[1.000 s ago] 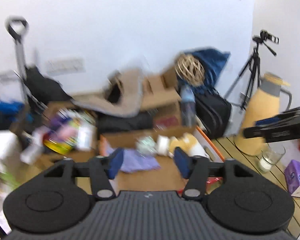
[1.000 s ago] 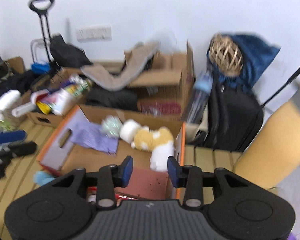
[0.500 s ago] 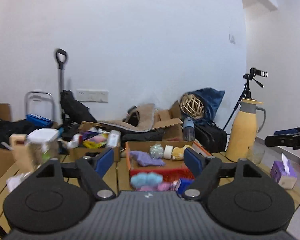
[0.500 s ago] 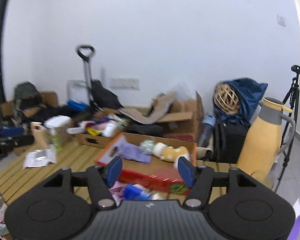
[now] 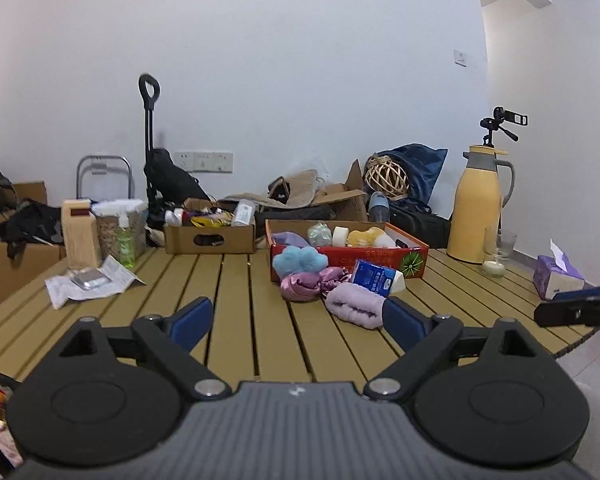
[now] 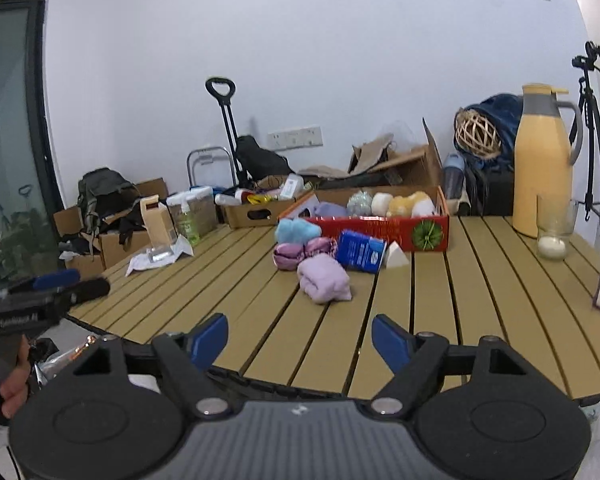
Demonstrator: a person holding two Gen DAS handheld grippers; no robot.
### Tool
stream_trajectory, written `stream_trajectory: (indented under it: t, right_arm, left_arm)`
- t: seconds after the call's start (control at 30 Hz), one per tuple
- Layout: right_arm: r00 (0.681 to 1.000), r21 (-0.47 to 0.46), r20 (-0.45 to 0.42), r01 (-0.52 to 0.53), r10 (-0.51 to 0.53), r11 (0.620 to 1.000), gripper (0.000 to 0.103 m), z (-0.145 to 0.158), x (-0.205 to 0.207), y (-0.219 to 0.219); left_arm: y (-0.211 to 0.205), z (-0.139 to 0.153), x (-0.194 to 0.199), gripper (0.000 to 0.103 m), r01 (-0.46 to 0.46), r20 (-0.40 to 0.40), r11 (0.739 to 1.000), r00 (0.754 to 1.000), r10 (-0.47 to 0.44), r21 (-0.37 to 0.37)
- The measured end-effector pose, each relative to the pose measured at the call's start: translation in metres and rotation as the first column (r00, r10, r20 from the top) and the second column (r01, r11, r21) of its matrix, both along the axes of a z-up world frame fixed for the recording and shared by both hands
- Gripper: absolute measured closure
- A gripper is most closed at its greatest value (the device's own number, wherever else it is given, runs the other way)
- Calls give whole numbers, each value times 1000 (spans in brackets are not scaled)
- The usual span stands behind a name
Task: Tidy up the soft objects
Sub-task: 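Move both grippers back over the table toward the lavender fuzzy towel, then close both grippers on the lavender fuzzy towel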
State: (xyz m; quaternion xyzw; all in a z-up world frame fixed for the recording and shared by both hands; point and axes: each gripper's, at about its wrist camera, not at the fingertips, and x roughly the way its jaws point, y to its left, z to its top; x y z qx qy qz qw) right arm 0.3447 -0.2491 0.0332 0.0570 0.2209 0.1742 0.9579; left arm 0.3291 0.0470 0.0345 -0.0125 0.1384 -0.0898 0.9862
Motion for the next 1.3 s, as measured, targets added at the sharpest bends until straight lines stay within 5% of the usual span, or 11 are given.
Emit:
stream_trajectory:
  t: [0.27,0.57,0.7,0.9,1.03,1.17,1.3]
  right_arm:
    - [995,-31,-94,-18,15,999,25,-31,71,21]
    - [989,-110,-150,-32,15,993,27,-65,213,61]
    - [988,-255,-150,-14,-25,967,50,-83,251,59]
    - [977,-86,-162,124,-137,989,46,-73,251,-1]
    - [970,205,-243,60,-9,977,46,-79,267,-18]
    - [957,219,-287,102,-36,970,51,-94,291,-6]
    - [949,344,-316,109,6,933,61,-106,293,-10]
  left_arm:
    - [-10,-26,81,10,52,-109,998,993,-54,-18]
    - [-27,-53,209,14,111,-273,991,954,-126,-69]
    - [-38,-56,249,22,152,-298,983,938,-175,-98]
    - [-53,-71,286,34,200,-358,945,889,-286,-259]
    - [-63,-82,297,50,163,-373,949,891,-258,-268]
    - [-63,-92,301,59,148,-391,943,882,-262,-299]
    - [-66,-97,298,59,172,-389,933,874,-293,-317]
